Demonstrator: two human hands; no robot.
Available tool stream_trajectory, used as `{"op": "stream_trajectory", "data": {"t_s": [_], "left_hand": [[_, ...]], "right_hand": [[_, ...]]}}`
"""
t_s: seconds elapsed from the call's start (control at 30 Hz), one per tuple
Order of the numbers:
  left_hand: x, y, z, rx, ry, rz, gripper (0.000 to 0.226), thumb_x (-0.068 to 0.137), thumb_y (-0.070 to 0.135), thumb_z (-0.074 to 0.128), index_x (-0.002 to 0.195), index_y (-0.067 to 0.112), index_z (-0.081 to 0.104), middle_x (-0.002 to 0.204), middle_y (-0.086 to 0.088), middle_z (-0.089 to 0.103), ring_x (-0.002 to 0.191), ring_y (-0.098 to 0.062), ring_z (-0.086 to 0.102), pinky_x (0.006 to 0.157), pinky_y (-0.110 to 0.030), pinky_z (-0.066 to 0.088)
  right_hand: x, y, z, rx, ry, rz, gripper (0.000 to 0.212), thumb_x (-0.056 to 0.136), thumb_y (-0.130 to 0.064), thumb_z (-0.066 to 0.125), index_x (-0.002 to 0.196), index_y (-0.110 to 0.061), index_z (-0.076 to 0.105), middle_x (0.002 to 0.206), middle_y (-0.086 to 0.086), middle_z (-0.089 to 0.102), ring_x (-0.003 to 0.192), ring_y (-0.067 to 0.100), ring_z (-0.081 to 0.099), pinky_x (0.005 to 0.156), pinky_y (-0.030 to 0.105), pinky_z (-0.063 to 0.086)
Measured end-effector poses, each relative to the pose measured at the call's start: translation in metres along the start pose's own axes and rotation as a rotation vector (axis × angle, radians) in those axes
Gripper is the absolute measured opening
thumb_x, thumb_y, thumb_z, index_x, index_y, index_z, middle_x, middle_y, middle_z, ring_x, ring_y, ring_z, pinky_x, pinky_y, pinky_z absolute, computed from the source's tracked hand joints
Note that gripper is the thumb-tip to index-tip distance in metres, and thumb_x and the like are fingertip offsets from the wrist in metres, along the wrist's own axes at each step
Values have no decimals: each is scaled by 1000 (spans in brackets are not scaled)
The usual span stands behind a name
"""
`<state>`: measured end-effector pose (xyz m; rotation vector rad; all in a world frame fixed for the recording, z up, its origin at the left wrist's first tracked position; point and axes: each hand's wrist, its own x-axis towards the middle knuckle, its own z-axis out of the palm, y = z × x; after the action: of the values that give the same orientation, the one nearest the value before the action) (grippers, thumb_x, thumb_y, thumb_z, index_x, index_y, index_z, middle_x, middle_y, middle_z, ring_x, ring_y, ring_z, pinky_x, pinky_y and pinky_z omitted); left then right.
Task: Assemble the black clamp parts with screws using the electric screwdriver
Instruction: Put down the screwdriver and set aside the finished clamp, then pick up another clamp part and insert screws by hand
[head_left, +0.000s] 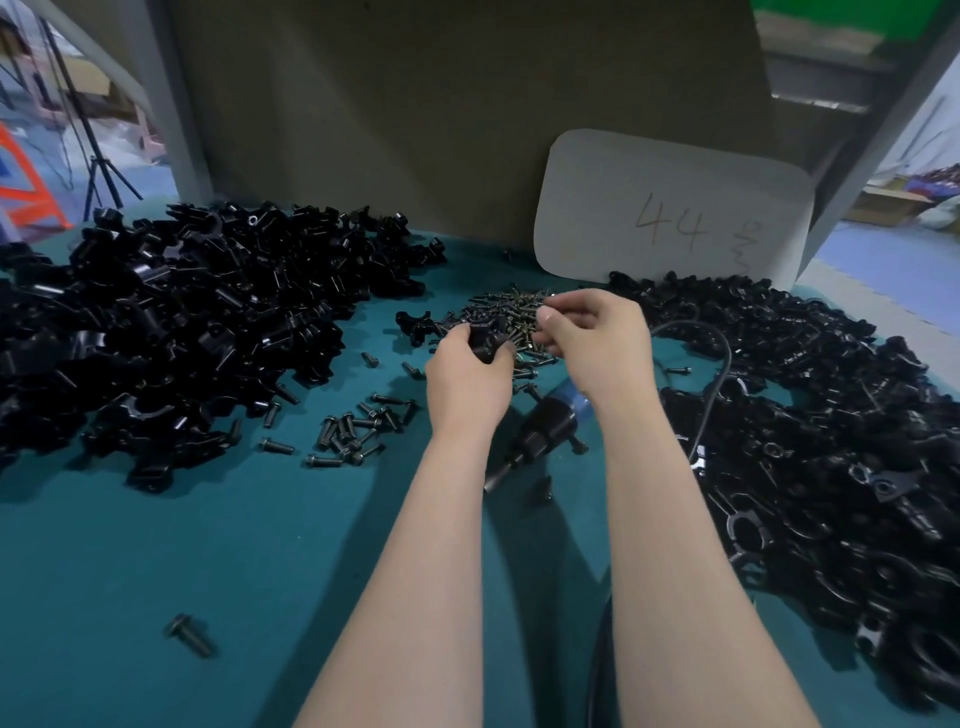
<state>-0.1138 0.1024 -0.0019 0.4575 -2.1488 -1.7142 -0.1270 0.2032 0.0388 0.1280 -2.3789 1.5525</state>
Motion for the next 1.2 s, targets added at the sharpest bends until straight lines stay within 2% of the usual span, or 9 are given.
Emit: {"op": "stream_trajectory", "data": {"t_s": [0.13,0.27,0.53,0.67,0.73,0.83,1.0,1.1,1.2], "left_hand": [[-3,3,1,101,-24,46,15,93,27,61,103,16,63,96,1,68,83,-18,61,68,-26,43],[-5,6,4,145,-53,88,19,92,28,62,104,14,62,96,-1,68,86,-20,62,70,-28,45],[-7,6,5,215,-72,105,33,91,34,59,112,8,62,100,-9,68,92,-31,64,67,-34,49],[-6,6,4,178,-54,54,47,90,40,58,120,4,60,112,-12,67,103,-32,63,81,-40,52],[-6,6,4,174,-55,56,49,90,41,59,120,3,60,113,-13,67,105,-33,62,81,-40,51],[-6,6,4,187,-59,61,45,90,39,59,117,3,61,109,-14,68,102,-35,63,76,-40,51],[-4,5,-1,216,-33,63,27,90,34,61,102,10,66,95,-10,69,82,-28,63,61,-29,42],[-2,4,-2,110,-33,3,18,89,34,63,96,17,66,92,-4,71,83,-24,66,64,-29,48],[-1,1,-4,-146,-35,-96,10,90,25,65,81,22,60,81,-1,71,80,-19,71,78,-35,58]], "right_hand": [[-2,0,3,-157,-17,-52,5,89,-19,65,86,-22,65,79,-7,67,81,11,66,81,26,52],[-2,1,4,-272,-16,-70,4,89,-21,64,90,-21,68,86,-7,67,86,9,61,70,9,39],[-4,-2,9,-295,-25,-81,7,89,-22,65,92,-20,71,81,-10,61,81,7,56,74,16,39],[-3,-4,10,-288,-73,-73,13,90,-20,63,102,-19,68,87,-8,62,83,6,55,76,14,39],[-2,-4,11,-284,-63,-68,4,91,-20,62,95,-20,63,85,-8,59,83,8,55,73,15,38],[-1,0,14,-297,-24,-62,7,92,-24,61,87,-20,58,80,-10,55,81,9,53,69,17,33],[-4,10,22,-328,-44,-78,19,94,-36,56,87,-18,58,92,0,62,85,14,53,73,24,34],[-2,12,19,-285,-20,-58,31,91,-47,55,100,-18,63,106,3,62,95,15,56,79,25,38],[5,19,-2,-406,125,101,54,90,-51,55,127,-12,50,127,10,53,113,25,53,88,33,39]]}}
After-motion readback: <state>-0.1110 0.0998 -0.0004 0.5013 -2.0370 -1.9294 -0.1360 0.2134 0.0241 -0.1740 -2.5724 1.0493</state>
